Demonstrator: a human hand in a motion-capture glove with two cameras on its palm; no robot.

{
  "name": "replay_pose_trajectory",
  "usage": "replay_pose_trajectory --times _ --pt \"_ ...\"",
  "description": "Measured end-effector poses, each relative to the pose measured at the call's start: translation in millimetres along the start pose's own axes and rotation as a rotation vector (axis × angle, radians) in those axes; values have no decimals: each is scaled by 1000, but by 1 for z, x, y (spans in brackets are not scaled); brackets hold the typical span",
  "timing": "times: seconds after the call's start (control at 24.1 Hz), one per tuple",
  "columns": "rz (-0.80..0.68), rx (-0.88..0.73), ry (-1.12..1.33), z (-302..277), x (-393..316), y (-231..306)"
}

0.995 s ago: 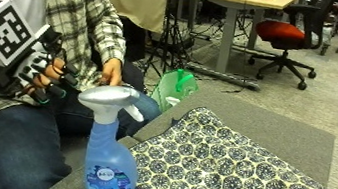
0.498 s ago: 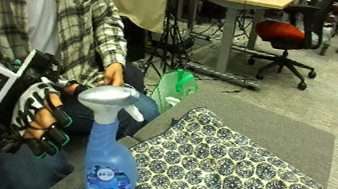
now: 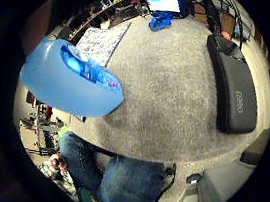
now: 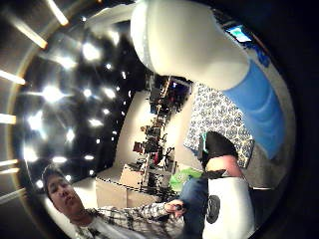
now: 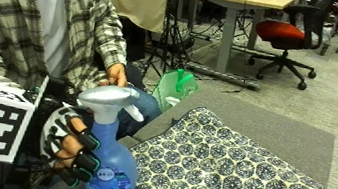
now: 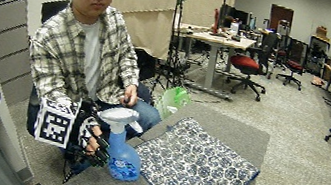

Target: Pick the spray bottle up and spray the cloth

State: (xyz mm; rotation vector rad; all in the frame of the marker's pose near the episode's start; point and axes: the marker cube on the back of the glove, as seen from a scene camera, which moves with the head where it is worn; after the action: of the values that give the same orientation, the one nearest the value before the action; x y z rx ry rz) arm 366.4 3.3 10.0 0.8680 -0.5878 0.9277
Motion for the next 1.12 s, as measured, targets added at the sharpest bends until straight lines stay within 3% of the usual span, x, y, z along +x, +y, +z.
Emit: replay_pose_trajectory --times 0.41,1.12 --pt "-114 86 -199 19 -6 -39" --pt "-99 184 -231 31 -10 -62"
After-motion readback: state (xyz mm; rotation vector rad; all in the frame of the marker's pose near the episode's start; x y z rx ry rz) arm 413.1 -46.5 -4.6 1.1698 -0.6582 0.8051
